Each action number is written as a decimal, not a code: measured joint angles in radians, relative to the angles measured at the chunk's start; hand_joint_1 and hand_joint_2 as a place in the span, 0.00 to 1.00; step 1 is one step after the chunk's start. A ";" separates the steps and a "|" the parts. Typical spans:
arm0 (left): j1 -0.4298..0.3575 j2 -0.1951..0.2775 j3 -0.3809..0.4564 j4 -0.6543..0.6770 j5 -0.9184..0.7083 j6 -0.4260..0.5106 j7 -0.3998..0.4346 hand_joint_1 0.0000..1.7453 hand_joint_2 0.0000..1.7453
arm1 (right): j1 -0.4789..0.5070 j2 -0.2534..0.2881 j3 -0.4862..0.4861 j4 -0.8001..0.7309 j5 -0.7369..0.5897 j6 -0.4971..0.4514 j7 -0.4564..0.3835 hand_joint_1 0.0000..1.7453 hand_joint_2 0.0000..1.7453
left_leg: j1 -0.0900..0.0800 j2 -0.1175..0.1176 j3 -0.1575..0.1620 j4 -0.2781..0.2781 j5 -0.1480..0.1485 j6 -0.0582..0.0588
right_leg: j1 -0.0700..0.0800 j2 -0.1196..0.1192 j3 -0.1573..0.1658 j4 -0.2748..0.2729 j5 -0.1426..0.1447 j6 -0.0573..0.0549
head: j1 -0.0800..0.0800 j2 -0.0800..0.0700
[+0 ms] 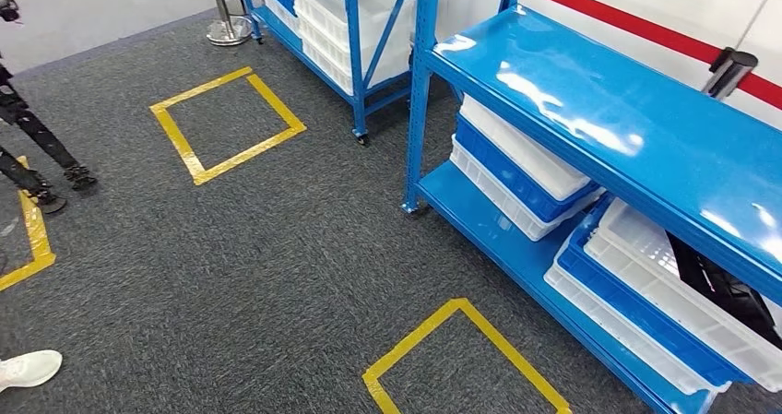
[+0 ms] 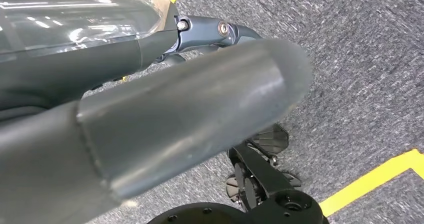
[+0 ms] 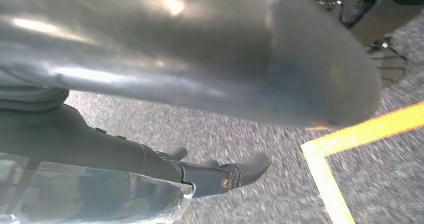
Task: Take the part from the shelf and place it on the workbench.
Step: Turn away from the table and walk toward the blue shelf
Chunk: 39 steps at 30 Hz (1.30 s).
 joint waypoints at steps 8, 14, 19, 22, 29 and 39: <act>-0.004 -0.004 -0.008 0.000 0.000 0.000 0.007 0.00 0.00 | 0.001 0.000 0.000 0.001 0.002 0.001 0.000 0.00 0.00 | -0.005 0.108 0.004 -0.022 0.014 0.034 | -0.008 -0.110 -0.160 0.285 -0.114 0.010 | 0.010 0.000; -0.005 -0.006 -0.010 -0.003 0.000 -0.003 0.009 0.00 0.00 | -0.003 0.000 0.000 0.001 0.006 0.001 0.000 0.00 0.00 | -0.007 0.172 0.021 -0.015 -0.005 0.003 | -0.021 -0.187 -0.006 0.017 -0.016 0.045 | 0.010 0.000; -0.017 -0.013 -0.016 -0.004 -0.002 -0.003 0.009 0.00 0.00 | -0.003 -0.001 0.000 0.001 0.006 0.001 0.005 0.00 0.00 | 0.003 0.157 0.026 0.003 -0.032 -0.021 | -0.020 -0.145 -0.005 0.012 -0.012 0.009 | 0.004 0.000; -0.015 -0.015 -0.018 -0.004 -0.003 -0.002 0.009 0.00 0.00 | -0.007 -0.001 0.000 0.001 0.006 0.001 0.010 0.00 0.00 | 0.006 0.079 -0.054 0.173 -0.126 -0.022 | -0.015 -0.113 -0.005 0.011 -0.010 -0.010 | -0.001 0.000; -0.011 -0.018 -0.019 -0.006 -0.010 0.000 0.012 0.00 0.00 | -0.006 0.001 0.000 0.001 0.005 0.001 0.011 0.00 0.00 | -0.002 -0.003 -0.020 0.048 -0.009 0.019 | 0.003 -0.019 -0.002 0.012 -0.004 -0.015 | 0.000 0.000; -0.016 -0.028 -0.022 -0.012 -0.012 0.007 0.019 0.00 0.00 | -0.006 0.000 0.000 0.001 0.001 0.001 0.011 0.00 0.00 | -0.008 0.100 0.007 -0.037 0.028 0.043 | -0.005 -0.109 -0.147 0.259 -0.112 0.012 | 0.005 0.000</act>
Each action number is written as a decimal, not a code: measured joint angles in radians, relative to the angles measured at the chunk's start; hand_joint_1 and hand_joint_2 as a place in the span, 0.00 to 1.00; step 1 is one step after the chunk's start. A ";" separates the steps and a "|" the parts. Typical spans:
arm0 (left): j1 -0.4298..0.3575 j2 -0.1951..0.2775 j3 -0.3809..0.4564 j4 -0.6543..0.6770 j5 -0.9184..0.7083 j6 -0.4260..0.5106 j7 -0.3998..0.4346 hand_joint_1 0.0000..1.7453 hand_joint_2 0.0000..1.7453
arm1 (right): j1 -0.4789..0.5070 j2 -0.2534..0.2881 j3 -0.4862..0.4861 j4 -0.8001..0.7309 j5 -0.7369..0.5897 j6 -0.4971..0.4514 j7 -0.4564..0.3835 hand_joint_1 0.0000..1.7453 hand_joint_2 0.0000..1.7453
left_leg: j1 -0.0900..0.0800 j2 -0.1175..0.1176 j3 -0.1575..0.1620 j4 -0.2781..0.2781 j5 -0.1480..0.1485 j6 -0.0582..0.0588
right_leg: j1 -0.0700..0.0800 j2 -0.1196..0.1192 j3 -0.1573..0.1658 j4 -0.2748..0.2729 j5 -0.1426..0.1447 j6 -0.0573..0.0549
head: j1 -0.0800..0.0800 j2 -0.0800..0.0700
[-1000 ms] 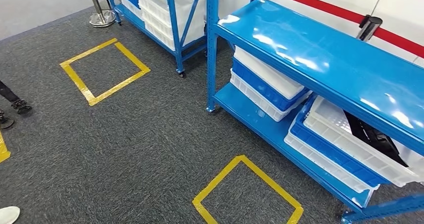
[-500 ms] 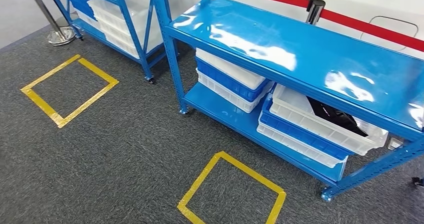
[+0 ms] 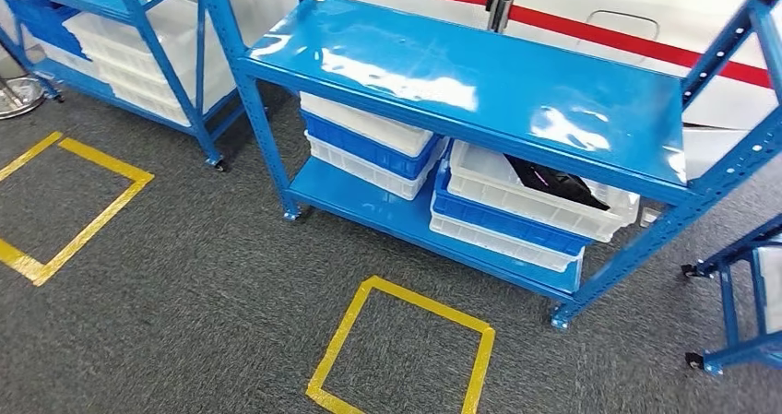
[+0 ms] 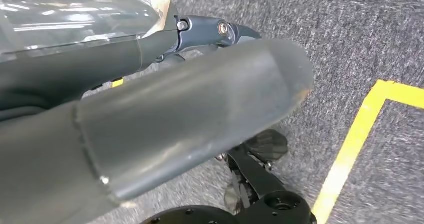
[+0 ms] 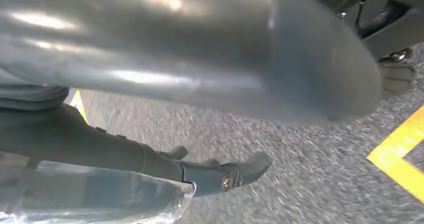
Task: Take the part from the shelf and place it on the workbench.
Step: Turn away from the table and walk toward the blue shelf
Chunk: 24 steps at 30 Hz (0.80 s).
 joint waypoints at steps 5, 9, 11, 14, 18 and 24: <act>-0.002 -0.005 -0.001 -0.001 0.000 0.001 0.002 0.00 0.00 | 0.002 -0.003 0.000 0.000 -0.001 0.000 0.000 0.00 0.00 | 0.000 0.066 0.009 0.004 -0.012 -0.020 | -0.015 -0.074 0.134 -0.215 0.078 0.043 | 0.003 0.000; -0.008 -0.007 -0.001 -0.006 -0.001 0.002 0.003 0.00 0.00 | 0.002 -0.003 0.000 -0.001 -0.001 0.000 -0.002 0.00 0.00 | 0.000 0.104 0.028 0.006 -0.025 -0.048 | -0.010 -0.071 0.158 -0.263 0.097 0.012 | -0.004 0.000; -0.011 -0.008 -0.002 -0.007 -0.001 0.002 0.003 0.00 0.00 | 0.002 -0.004 0.000 -0.001 -0.001 0.000 -0.002 0.00 0.00 | 0.009 0.071 0.024 0.033 -0.053 -0.060 | -0.015 -0.048 0.163 -0.266 0.099 -0.001 | -0.008 0.000; -0.007 -0.008 -0.002 -0.008 -0.002 0.004 0.003 0.00 0.00 | 0.001 -0.003 0.000 -0.001 -0.002 0.000 -0.003 0.00 0.00 | 0.013 -0.013 -0.048 0.194 -0.140 -0.066 | -0.011 -0.011 0.162 -0.266 0.105 -0.018 | -0.015 0.000; -0.001 -0.008 -0.002 -0.008 -0.003 0.006 0.004 0.00 0.00 | 0.004 -0.001 0.000 -0.001 0.000 -0.002 -0.009 0.00 0.00 | 0.013 -0.031 -0.074 0.204 -0.087 -0.057 | -0.001 0.040 0.163 -0.262 0.106 -0.023 | -0.015 0.000; -0.008 -0.009 -0.002 -0.010 -0.003 0.023 0.004 0.00 0.00 | 0.009 0.001 0.000 -0.001 0.012 -0.031 -0.017 0.00 0.00 | -0.001 -0.052 -0.015 0.027 -0.010 -0.044 | 0.010 0.056 0.150 -0.256 0.103 -0.019 | -0.014 0.000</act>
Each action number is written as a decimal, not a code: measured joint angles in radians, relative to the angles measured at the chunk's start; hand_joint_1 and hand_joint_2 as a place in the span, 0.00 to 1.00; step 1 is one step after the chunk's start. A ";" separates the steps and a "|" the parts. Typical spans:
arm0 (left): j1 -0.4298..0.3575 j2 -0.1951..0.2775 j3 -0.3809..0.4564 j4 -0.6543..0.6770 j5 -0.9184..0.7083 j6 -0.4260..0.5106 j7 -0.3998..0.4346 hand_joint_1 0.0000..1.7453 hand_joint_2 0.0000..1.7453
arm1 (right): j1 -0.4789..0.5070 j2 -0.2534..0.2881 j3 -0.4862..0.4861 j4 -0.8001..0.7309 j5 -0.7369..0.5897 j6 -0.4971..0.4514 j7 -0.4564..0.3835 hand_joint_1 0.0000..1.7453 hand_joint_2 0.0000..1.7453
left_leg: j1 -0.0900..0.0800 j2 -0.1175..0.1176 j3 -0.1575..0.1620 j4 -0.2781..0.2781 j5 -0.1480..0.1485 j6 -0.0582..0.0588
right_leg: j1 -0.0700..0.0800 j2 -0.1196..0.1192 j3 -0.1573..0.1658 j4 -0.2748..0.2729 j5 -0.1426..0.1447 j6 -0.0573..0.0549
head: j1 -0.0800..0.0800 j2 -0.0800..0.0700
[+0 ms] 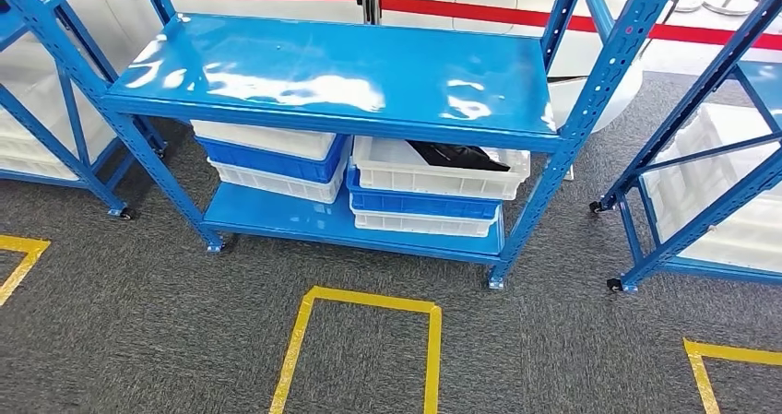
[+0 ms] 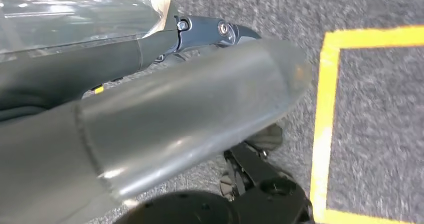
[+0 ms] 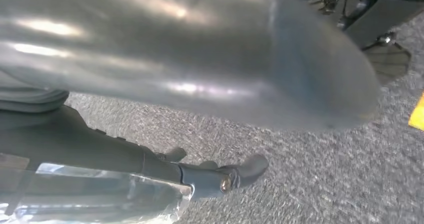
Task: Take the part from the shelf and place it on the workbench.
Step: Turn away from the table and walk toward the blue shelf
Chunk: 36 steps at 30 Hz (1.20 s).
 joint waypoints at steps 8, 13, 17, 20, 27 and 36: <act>0.002 -0.003 0.000 -0.002 0.000 0.018 0.001 0.00 0.25 | -0.001 0.004 0.000 0.000 0.002 -0.011 0.004 0.00 0.00 | -0.017 -0.001 -0.004 -0.001 0.005 0.013 | -0.008 -0.003 0.000 -0.001 0.005 0.014 | 0.001 0.000; 0.002 -0.005 0.000 -0.003 0.003 0.019 0.001 0.00 1.00 | -0.001 0.006 0.000 0.000 0.004 -0.024 0.005 0.00 0.00 | -0.018 -0.001 -0.004 0.000 0.005 0.014 | -0.012 -0.003 -0.001 -0.001 0.005 0.015 | 0.001 0.000; 0.002 -0.006 0.000 -0.003 0.005 0.019 0.001 0.00 1.00 | -0.001 0.007 0.000 0.000 0.007 -0.027 0.005 0.00 0.00 | -0.018 -0.001 -0.004 0.000 0.005 0.014 | -0.012 -0.003 -0.002 -0.001 0.005 0.015 | 0.001 0.000; 0.002 -0.006 0.000 -0.003 0.005 0.018 0.001 0.00 1.00 | -0.001 0.008 0.000 0.000 0.008 -0.027 0.005 0.00 0.75 | -0.017 -0.001 -0.004 0.000 0.005 0.014 | -0.012 -0.003 -0.002 -0.001 0.005 0.015 | 0.001 0.000; 0.015 -0.005 -0.051 -0.014 0.057 0.012 0.028 0.00 1.00 | 0.010 0.007 0.000 -0.007 -0.013 -0.021 0.021 0.00 1.00 | -0.013 -0.001 -0.005 0.000 0.005 0.014 | -0.011 -0.003 -0.002 -0.001 0.005 0.015 | 0.001 0.000; 0.060 0.011 -0.248 -0.057 0.267 0.005 0.124 0.00 0.00 | 0.051 0.007 0.000 -0.046 -0.091 0.005 0.024 0.00 0.00 | -0.012 -0.001 -0.006 -0.001 0.005 0.014 | -0.010 -0.003 -0.003 -0.001 0.005 0.014 | 0.000 0.000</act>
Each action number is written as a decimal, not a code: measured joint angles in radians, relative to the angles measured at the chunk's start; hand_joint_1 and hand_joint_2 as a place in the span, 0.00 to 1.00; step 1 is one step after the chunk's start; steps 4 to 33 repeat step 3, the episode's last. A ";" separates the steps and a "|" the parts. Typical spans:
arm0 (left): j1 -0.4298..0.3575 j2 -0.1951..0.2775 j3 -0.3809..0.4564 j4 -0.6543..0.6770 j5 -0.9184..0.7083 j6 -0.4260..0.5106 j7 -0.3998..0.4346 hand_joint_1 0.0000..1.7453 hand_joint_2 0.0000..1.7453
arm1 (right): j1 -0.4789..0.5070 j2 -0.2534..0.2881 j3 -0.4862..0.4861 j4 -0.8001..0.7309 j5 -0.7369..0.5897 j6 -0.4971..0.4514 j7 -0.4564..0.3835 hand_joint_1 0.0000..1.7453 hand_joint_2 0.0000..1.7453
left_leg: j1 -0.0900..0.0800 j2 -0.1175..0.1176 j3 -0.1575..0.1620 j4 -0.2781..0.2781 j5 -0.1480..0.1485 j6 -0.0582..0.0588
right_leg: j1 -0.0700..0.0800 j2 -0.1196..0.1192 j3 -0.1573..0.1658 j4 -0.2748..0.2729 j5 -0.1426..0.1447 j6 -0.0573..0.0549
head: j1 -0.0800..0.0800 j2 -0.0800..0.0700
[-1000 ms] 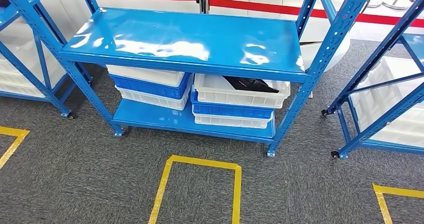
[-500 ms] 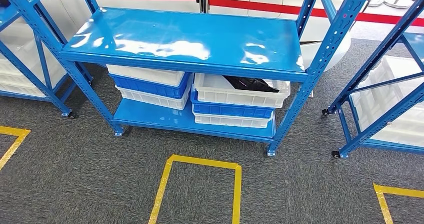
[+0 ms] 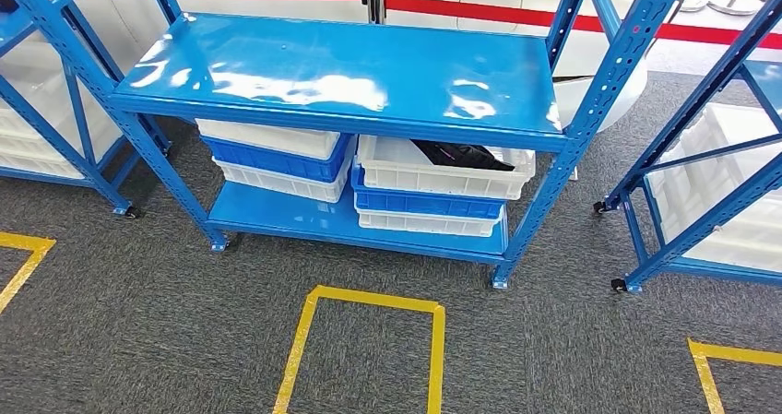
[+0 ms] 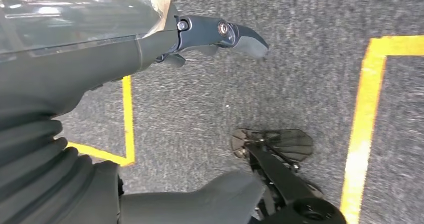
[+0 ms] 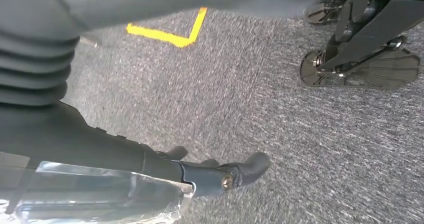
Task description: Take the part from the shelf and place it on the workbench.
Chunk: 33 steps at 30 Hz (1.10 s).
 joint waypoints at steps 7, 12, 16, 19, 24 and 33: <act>0.014 0.007 -0.062 -0.013 0.064 -0.004 0.030 0.00 0.00 | 0.012 0.000 0.000 -0.014 -0.024 0.008 0.000 0.00 0.00 | 0.000 0.000 0.000 0.000 0.000 0.000 | 0.000 0.000 0.000 0.000 0.000 0.000 | 0.000 0.000; 0.014 0.007 -0.062 -0.013 0.064 -0.004 0.030 0.00 0.00 | 0.012 0.000 0.000 -0.014 -0.024 0.008 0.000 0.00 0.00 | 0.000 0.000 0.000 0.000 0.000 0.000 | 0.000 0.000 0.000 0.000 0.000 0.000 | 0.000 0.000; 0.014 0.007 -0.062 -0.013 0.064 -0.004 0.030 0.00 0.00 | 0.012 0.000 0.000 -0.014 -0.024 0.008 0.000 0.00 0.00 | 0.000 0.000 0.000 0.000 0.000 0.000 | 0.000 0.000 0.000 0.000 0.000 0.000 | 0.000 0.000; 0.014 0.007 -0.062 -0.013 0.064 -0.004 0.030 0.00 0.00 | 0.012 0.000 0.000 -0.014 -0.024 0.008 0.000 0.00 0.00 | 0.000 0.000 0.000 0.000 0.000 0.000 | 0.000 0.000 0.000 0.000 0.000 0.000 | 0.000 0.000; 0.014 0.007 -0.062 -0.013 0.064 -0.004 0.030 0.00 0.00 | 0.012 0.000 0.000 -0.014 -0.024 0.008 0.000 0.00 0.00 | 0.000 0.000 0.000 0.000 0.000 0.000 | 0.000 0.000 0.000 0.000 0.000 0.000 | 0.000 0.000; 0.014 0.007 -0.062 -0.013 0.064 -0.004 0.030 0.00 0.00 | 0.012 0.000 0.000 -0.014 -0.024 0.008 0.000 0.00 0.00 | 0.000 0.000 0.000 0.000 0.000 0.000 | 0.000 0.000 0.000 0.000 0.000 0.000 | 0.000 0.000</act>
